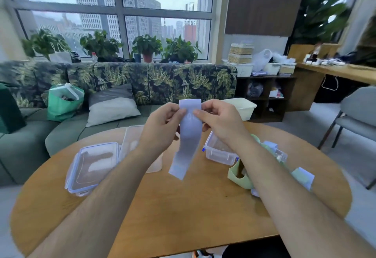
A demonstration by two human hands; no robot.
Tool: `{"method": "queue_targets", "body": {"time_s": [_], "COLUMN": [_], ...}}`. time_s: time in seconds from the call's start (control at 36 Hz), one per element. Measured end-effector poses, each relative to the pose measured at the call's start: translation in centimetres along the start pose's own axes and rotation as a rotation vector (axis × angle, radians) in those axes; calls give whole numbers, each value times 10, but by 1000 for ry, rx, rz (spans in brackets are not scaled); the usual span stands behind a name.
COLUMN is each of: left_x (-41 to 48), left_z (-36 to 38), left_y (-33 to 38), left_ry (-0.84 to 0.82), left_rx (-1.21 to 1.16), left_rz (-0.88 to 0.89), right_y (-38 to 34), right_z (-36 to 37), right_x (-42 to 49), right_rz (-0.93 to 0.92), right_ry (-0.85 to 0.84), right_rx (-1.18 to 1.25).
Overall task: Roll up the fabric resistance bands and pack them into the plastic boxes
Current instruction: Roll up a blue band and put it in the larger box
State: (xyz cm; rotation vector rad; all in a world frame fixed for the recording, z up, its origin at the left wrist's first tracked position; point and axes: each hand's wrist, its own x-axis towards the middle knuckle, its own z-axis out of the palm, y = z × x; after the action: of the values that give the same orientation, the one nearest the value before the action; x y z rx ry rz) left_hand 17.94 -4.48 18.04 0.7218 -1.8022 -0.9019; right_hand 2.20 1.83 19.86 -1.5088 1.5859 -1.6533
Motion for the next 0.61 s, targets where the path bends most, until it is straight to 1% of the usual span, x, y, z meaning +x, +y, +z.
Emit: {"method": "queue_targets", "body": {"time_s": [0.06,0.14,0.25,0.33,0.44,0.61], "left_x": [-2,-5,-12,-17,-26,-48], "left_z": [-5,-11,-16,-13,1,40], "left_y": [11,25,30,17,-24,-117], "left_ry": [-24,-54,-132,-174,-189,-182], "left_rx": [-18,-116,-279,-278,-236,-55], "left_rz": [1,-40,-159,-270,-404,-494], "right_y": [-11,-25,-36,-26,18,126], "right_z": [-3,-6,-9,-6,6,40], "right_x": [-7,-16,-24,-28,-32,-44], "right_rz": [2,23,96,185,321,477], "right_ry": [-13,-46,-97,-133,-148,-174], "right_rx": [18,54,70,73,7,-193]}}
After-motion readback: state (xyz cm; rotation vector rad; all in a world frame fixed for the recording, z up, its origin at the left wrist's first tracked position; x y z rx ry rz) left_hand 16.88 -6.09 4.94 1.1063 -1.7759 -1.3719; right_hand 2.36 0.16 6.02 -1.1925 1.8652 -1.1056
